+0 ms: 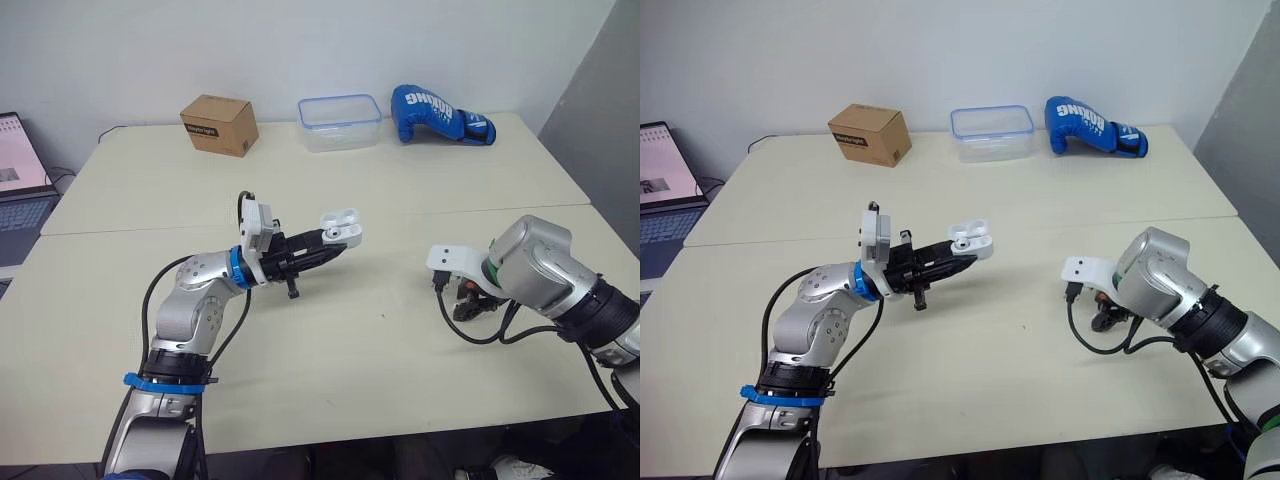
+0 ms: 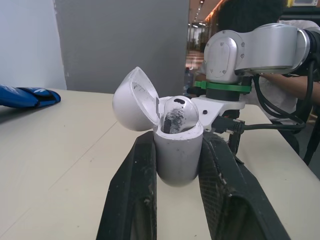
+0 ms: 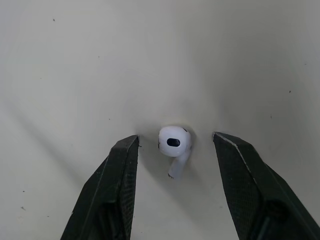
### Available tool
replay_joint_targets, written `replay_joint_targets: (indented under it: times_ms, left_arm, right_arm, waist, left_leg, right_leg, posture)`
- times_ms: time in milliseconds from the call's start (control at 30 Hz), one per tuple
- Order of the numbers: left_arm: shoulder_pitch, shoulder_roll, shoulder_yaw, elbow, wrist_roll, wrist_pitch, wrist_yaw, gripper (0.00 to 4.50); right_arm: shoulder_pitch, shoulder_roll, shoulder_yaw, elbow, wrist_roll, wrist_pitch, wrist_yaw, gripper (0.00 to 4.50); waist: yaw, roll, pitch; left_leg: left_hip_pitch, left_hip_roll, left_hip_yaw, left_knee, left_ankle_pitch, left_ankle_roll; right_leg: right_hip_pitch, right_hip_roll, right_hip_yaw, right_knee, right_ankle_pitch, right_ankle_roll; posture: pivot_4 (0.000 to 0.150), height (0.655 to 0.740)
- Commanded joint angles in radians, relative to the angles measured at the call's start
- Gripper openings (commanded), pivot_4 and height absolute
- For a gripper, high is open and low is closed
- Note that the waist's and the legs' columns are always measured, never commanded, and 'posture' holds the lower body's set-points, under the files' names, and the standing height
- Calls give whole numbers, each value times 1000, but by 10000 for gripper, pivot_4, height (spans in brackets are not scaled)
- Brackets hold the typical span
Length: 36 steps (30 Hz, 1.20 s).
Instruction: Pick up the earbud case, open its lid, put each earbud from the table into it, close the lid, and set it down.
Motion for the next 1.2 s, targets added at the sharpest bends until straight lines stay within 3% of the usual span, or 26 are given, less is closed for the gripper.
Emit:
replay_joint_targets:
  times_ms: [33,133,267,1167,1200]
  left_arm:
    - [-20,-2,-3,-12,-5,-14,-13,7457]
    - [-21,-4,-2,-10,-4,-15,-16,7457]
    - [-21,-5,-1,-8,-3,-14,-19,7457]
    - [-10,0,6,-16,-1,-16,-12,7457]
    - [-9,0,7,-17,-1,-16,-12,7457]
  right_arm:
    - [-20,-20,7,-22,18,24,-11,24190]
    - [-22,-20,11,-30,27,36,-20,18206]
    - [-31,-15,19,-35,43,56,-27,4401]
    - [-40,-15,46,-49,140,-22,-87,4401]
    - [-36,-15,47,-48,137,-24,-91,7446]
  waist:
    - [0,0,0]
    - [0,0,0]
    - [0,0,0]
    - [-1,0,0]
    - [-1,0,0]
  left_leg:
    - [0,0,0,0,0,0]
    - [0,0,0,0,0,0]
    - [0,0,0,0,0,0]
    - [0,0,0,0,0,0]
    - [0,0,0,0,0,0]
  right_leg:
    - [0,0,0,0,0,0]
    - [0,0,0,0,0,0]
    - [0,0,0,0,0,0]
    - [0,0,0,0,0,0]
    - [0,0,0,0,0,0]
  posture:
    - [1500,7307]
    - [1500,7307]
    - [1500,7307]
    - [1500,7307]
    - [1500,7307]
